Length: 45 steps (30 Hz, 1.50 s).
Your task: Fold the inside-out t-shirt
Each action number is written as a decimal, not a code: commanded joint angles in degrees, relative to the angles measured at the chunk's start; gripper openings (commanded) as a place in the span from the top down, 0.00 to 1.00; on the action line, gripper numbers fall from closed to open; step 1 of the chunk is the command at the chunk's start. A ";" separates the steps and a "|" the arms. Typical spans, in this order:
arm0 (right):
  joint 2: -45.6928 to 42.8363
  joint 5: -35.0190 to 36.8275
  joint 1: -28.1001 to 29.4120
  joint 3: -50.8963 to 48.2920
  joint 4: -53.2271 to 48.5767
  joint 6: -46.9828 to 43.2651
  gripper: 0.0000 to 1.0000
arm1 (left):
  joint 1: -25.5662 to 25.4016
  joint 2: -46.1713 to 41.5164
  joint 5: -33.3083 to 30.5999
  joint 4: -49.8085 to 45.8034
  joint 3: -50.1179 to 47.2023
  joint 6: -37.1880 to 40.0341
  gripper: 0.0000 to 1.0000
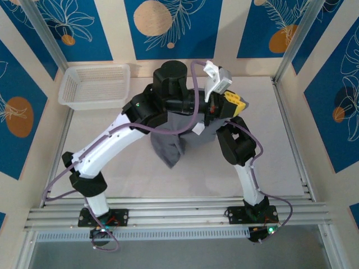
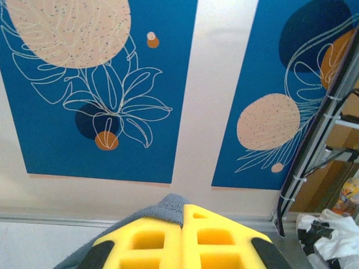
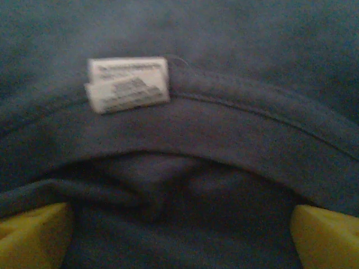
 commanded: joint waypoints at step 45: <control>-66.88 9.14 5.11 -37.85 30.30 -10.04 1.00 | 36.36 -0.89 -30.81 6.53 -53.07 -19.24 1.00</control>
